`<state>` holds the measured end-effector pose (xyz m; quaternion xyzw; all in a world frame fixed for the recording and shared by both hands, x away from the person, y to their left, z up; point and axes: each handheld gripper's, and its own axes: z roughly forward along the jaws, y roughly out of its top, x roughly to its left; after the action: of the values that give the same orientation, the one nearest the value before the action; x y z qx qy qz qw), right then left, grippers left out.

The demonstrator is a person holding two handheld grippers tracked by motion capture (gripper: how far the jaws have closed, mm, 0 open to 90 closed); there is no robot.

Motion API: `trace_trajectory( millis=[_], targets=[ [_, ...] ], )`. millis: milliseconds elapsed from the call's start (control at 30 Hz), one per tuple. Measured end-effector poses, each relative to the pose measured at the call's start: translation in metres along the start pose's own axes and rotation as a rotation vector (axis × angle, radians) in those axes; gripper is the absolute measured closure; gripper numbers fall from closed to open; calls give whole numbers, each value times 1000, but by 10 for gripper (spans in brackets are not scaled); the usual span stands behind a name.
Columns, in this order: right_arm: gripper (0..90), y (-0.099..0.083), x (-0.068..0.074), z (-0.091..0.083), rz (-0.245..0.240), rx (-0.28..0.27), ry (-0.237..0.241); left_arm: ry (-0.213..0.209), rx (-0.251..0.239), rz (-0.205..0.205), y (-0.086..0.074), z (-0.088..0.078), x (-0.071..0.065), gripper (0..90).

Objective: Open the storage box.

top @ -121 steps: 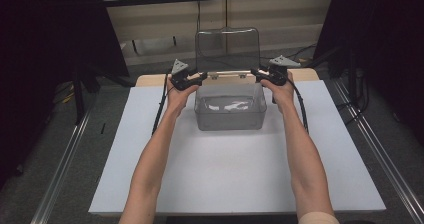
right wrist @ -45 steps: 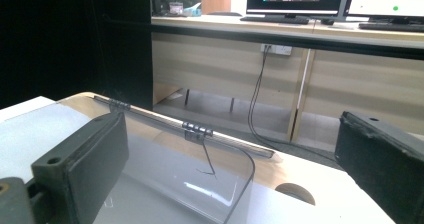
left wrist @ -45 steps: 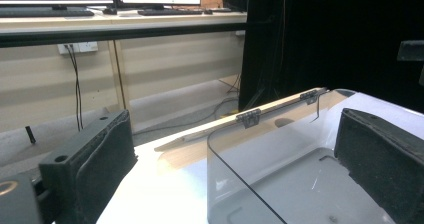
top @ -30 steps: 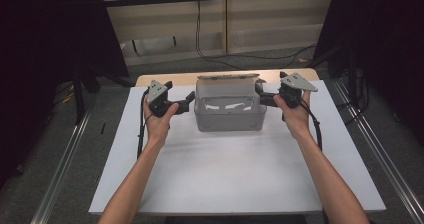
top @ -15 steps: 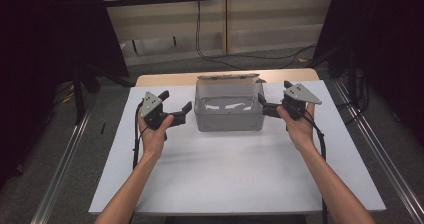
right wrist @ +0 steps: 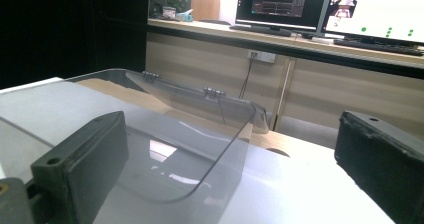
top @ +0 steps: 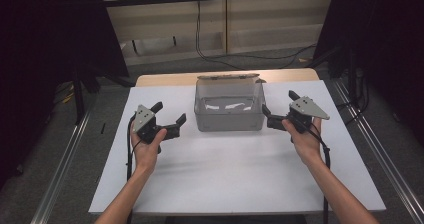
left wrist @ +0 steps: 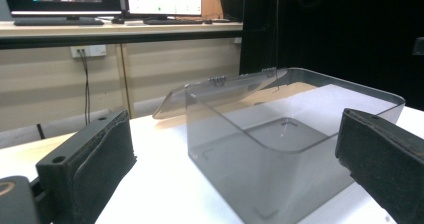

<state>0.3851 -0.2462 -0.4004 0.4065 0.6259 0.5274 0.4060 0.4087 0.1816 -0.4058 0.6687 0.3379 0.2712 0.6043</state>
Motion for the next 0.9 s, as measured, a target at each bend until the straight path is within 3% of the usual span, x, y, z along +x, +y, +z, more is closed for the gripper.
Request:
trace_trajectory(
  millis=[300,567,900],
  targets=[
    [0,-4,2,-23,35,-12,6,33,5,26,-7,-21,-5,21],
    [0,-10,8,-39,33,1,9,24,-2,-3,-11,-40,-13,23],
    [0,-20,5,-62,34,-22,-42,35,19,-19,-23,-63,-15,25]
  ],
)
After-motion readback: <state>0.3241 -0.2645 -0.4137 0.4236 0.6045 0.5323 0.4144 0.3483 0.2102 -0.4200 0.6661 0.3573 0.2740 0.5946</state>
